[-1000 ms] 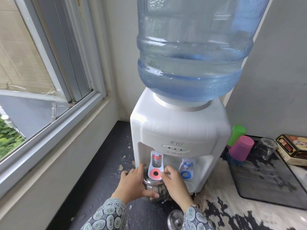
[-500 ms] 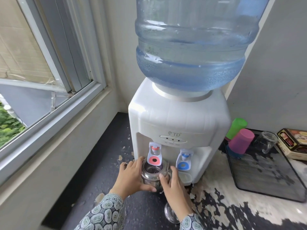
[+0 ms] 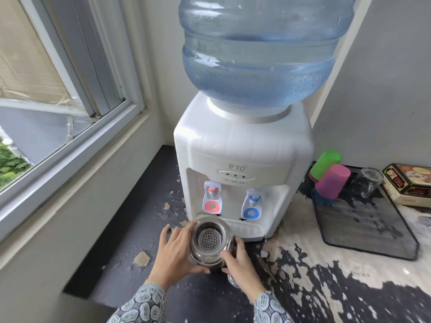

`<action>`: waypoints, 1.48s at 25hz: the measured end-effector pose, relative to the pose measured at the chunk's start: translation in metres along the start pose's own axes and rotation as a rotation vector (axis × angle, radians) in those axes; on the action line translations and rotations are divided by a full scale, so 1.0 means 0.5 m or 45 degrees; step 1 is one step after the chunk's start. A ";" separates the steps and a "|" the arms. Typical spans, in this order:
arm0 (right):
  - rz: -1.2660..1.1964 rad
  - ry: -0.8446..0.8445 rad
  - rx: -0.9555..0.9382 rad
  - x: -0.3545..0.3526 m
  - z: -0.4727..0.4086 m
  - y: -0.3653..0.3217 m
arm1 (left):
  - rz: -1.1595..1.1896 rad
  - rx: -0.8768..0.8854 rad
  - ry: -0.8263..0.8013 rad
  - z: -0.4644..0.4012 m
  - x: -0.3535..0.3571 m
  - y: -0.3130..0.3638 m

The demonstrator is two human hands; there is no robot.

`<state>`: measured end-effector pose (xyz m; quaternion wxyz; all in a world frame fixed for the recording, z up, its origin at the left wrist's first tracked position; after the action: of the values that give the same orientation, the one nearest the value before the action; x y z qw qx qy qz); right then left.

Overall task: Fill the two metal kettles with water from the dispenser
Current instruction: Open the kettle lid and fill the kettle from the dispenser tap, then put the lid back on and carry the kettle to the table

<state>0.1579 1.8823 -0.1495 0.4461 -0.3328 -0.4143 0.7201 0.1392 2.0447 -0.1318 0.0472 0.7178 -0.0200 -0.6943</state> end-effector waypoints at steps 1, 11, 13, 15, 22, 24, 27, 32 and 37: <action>0.011 0.002 -0.005 0.004 0.006 0.008 | 0.024 -0.018 -0.017 0.015 0.007 -0.003; 0.073 -0.108 0.108 0.029 0.013 0.078 | 0.063 -0.074 -0.048 0.085 0.039 -0.011; 0.273 -0.048 0.015 0.003 0.009 0.082 | 0.061 -0.060 -0.030 0.086 0.041 -0.011; 0.373 0.146 -0.155 -0.037 0.009 0.076 | 0.067 -0.053 -0.007 0.087 0.042 -0.014; 0.995 0.273 -0.382 -0.046 0.009 0.113 | 0.142 -0.029 0.066 0.090 0.047 -0.014; 0.847 0.386 -0.374 -0.061 0.009 0.105 | 0.173 -0.032 0.060 0.092 0.049 -0.010; 0.562 0.661 -0.551 -0.092 0.018 0.050 | 0.245 -0.060 0.014 0.096 0.054 -0.010; 0.693 0.553 -1.048 -0.002 0.046 -0.092 | 0.275 -0.082 -0.045 0.095 0.056 -0.010; 1.040 0.286 -1.109 0.079 0.024 -0.048 | 0.235 -0.079 -0.089 0.087 0.046 0.004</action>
<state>0.1417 1.9214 -0.1271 -0.0026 -0.6909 -0.4599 0.5578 0.0964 2.0386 -0.1556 0.1324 0.6865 -0.0660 -0.7119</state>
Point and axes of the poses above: each hand's wrist, its own z-axis away from the middle knuckle, its own x-axis out of the palm, y = z × x, the point moved 6 cm from there along -z, towards the middle knuckle, and after that the axes turned 8 degrees about -z, right-handed, at the moved point
